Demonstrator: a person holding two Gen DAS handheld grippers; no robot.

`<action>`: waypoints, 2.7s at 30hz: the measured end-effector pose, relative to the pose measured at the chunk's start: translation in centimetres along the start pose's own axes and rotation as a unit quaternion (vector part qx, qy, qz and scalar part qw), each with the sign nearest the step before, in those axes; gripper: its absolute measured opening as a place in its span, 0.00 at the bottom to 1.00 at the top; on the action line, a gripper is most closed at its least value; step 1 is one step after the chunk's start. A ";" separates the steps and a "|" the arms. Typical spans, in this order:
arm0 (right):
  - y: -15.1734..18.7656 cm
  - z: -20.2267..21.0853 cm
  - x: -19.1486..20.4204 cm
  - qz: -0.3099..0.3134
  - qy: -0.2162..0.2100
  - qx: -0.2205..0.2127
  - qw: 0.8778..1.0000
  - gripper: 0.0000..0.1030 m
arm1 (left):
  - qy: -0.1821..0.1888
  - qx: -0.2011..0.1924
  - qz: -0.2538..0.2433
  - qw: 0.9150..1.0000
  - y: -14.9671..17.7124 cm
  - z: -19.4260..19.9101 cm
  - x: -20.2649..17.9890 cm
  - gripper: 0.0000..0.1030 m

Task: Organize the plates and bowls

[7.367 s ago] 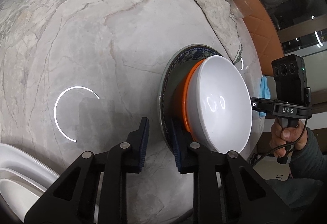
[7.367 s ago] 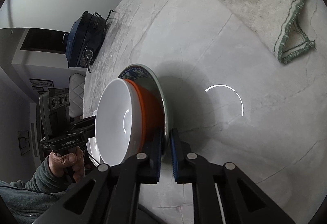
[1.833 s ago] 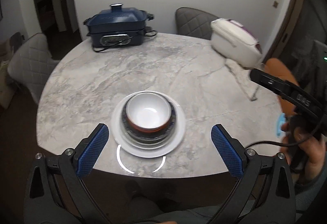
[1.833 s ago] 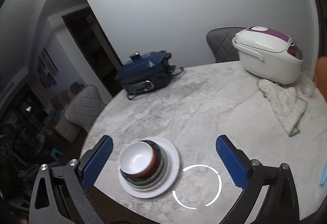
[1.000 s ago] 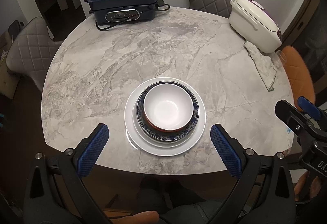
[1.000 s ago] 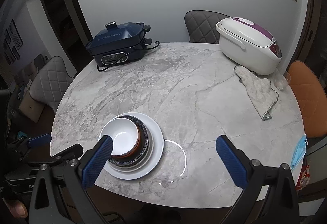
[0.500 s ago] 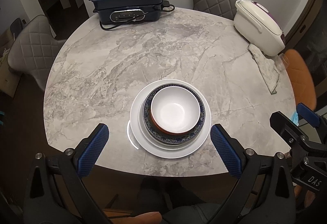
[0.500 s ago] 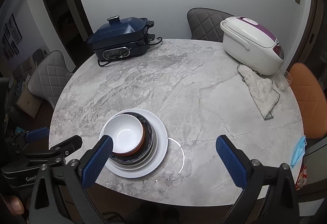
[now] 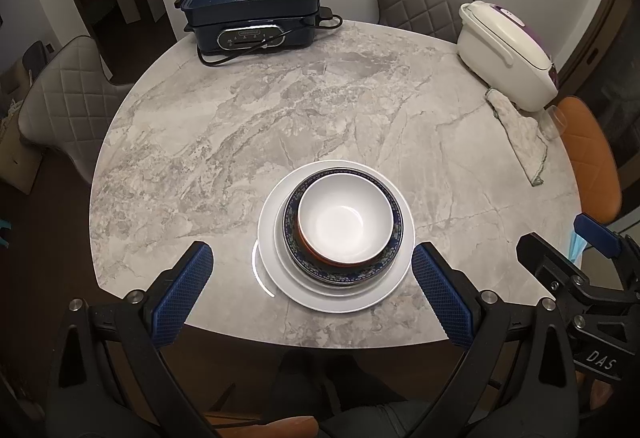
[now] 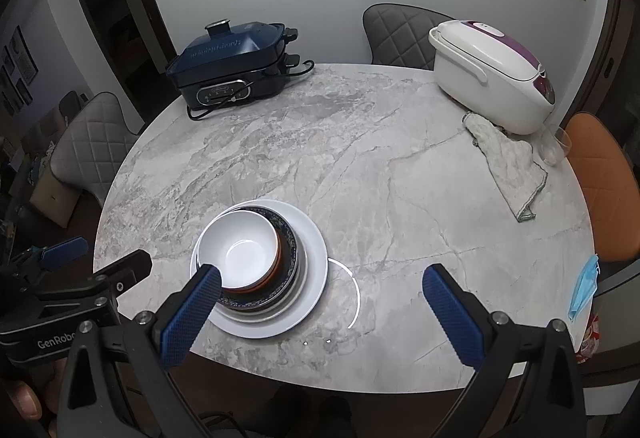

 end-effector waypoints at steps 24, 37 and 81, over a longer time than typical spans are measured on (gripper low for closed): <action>0.6 -1.0 -0.4 -0.003 0.012 0.030 0.999 1.00 | -0.003 -0.004 0.001 1.000 0.2 -0.1 -0.2 0.97; 0.5 -1.0 -0.4 -0.003 0.012 0.031 0.999 1.00 | -0.002 0.000 -0.001 1.000 0.0 -0.5 -0.2 0.97; 0.2 -1.2 -0.2 -0.001 0.012 0.033 0.999 1.00 | -0.001 0.002 -0.002 1.000 -0.4 -1.2 0.1 0.97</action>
Point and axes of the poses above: each gripper's, at about its wrist camera, not at the fingertips, and z roughly against the way its jaws point, x to its left, y to its underside, the point moved 6 cm from there along -z, roughly the way its jaws point, and after that the axes turned 11 degrees about z, right-handed, at the moved point
